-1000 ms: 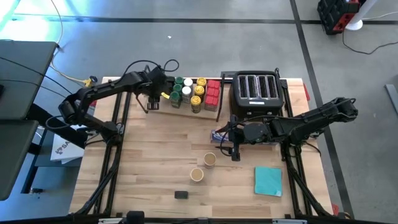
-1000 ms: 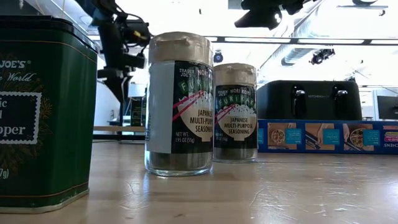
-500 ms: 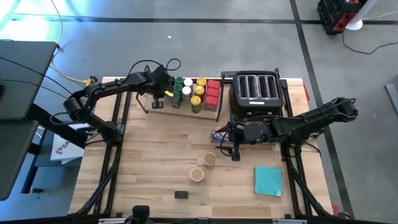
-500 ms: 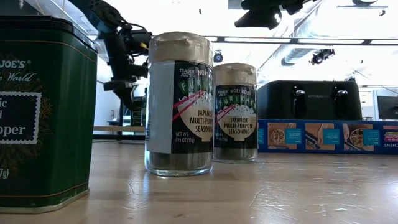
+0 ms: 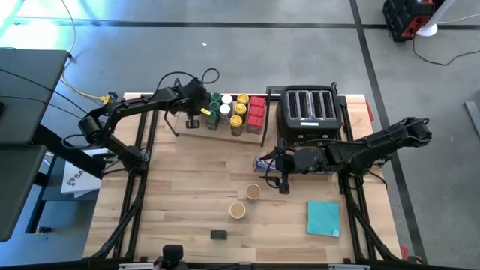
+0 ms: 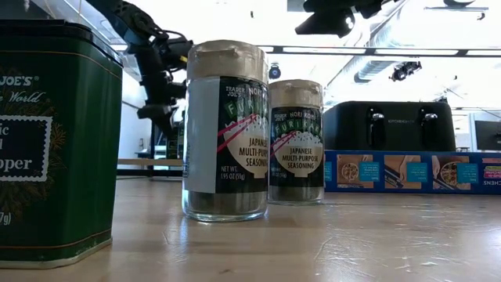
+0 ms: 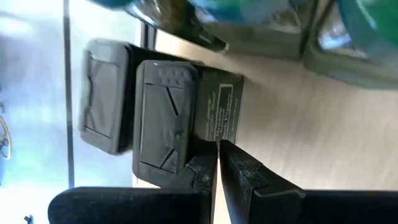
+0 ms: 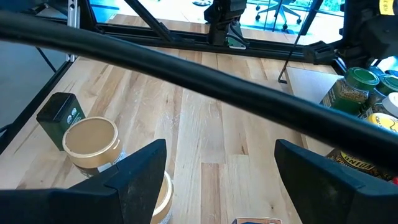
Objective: Shelf spices
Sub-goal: Put the top black seasoning can on the shelf aligned with the other black seasoning cans
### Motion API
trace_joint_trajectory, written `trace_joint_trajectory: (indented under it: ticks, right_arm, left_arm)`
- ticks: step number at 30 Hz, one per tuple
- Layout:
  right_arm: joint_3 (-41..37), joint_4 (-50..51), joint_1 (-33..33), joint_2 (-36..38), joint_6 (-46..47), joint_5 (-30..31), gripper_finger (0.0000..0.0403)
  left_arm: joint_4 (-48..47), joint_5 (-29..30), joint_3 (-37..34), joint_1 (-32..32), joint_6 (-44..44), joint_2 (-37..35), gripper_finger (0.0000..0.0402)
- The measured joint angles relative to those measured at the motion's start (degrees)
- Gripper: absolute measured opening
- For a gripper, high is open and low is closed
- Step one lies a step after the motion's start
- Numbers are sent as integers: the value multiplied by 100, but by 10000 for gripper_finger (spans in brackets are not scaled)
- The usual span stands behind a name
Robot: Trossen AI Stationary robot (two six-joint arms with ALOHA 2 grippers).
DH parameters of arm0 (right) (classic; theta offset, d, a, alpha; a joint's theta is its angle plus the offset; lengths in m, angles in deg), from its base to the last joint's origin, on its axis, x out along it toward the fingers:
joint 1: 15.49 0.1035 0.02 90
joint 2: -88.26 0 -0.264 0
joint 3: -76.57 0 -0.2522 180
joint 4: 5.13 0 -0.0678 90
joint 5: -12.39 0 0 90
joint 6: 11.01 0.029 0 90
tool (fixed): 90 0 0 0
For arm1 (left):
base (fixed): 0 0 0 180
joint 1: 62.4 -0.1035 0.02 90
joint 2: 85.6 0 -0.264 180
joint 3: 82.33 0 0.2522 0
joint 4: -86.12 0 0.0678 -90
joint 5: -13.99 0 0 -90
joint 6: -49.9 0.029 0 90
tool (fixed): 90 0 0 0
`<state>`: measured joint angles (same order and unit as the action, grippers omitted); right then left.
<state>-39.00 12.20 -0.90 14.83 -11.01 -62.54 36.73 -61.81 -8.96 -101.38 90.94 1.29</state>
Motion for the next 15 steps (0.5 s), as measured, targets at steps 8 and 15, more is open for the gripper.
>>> trace_joint_trajectory:
  ticks: [8,15]
  right_arm:
    - [0,0,0,0,-1,0,296]
    - [0,3,0,0,-1,0,296]
  left_arm:
    - [239,3,0,10,2,0,15]
    - [-197,1021,0,387,-186,-209,15]
